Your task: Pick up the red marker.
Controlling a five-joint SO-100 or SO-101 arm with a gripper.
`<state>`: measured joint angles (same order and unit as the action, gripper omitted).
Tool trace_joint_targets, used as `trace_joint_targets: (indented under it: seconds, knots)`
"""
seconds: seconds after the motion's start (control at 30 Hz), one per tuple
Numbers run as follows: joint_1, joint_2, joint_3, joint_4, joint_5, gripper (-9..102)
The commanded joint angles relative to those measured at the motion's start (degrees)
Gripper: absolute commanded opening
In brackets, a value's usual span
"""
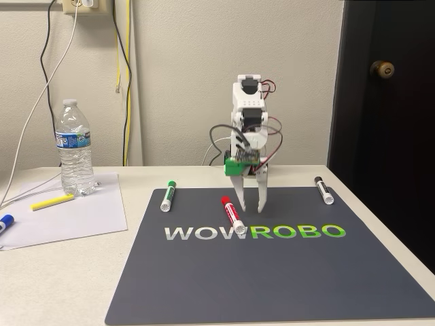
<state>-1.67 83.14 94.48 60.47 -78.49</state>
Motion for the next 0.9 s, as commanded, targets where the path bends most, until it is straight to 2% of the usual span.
trace_joint_targets:
  seconds: [0.0, 0.2, 0.47, 0.87]
  knots:
    - [-0.6, 5.0, -2.0, 0.8, 0.2, 15]
    - [1.2, 9.2, -2.0, 1.8, -2.8, 17]
    - [7.6, 11.1, -2.1, 3.0, -13.3, 43]
    - [11.2, 0.4, -2.0, -2.5, -19.4, 43]
